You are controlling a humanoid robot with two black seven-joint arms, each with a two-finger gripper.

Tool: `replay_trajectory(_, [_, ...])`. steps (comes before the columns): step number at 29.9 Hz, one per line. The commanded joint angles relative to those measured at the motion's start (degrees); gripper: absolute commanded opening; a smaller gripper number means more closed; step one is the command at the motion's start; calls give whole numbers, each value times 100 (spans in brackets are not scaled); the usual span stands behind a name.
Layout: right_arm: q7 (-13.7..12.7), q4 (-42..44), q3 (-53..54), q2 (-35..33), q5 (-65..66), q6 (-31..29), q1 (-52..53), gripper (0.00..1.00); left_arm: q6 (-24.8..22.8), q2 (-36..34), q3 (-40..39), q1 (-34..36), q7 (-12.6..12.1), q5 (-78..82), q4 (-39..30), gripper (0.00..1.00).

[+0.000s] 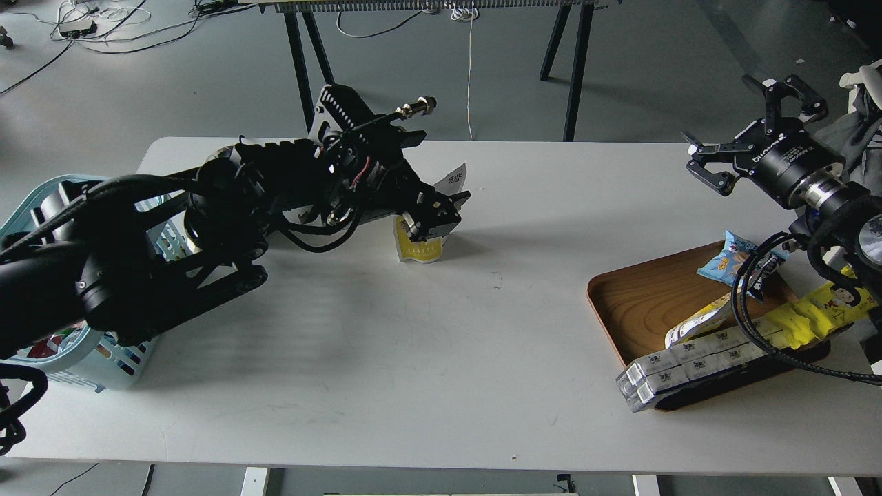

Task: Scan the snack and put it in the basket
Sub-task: 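Reach the left gripper to the standing yellow bag and grasp it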

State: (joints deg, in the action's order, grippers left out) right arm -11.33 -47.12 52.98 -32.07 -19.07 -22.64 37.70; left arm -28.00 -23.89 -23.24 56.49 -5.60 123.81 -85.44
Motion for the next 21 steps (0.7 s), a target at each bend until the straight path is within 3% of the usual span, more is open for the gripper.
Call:
replay_trajectory(1, [0,-8,2,-2,0,-13,9,100,0,332,3,-59,-29,119,343,97])
replay_trajectory(10, [0,-8,2,7,0,-4,0,100,0,499,12,-121,-81,119,1090,96])
replay_trajectory(18, [0,10,-16,78,0,-4,0,100,0,666,12,-314,-99,119,1433,89])
replay_trajectory(21, [0,10,-16,78,0,5,0,100,0,675,21,-332,-99,119,1468,81])
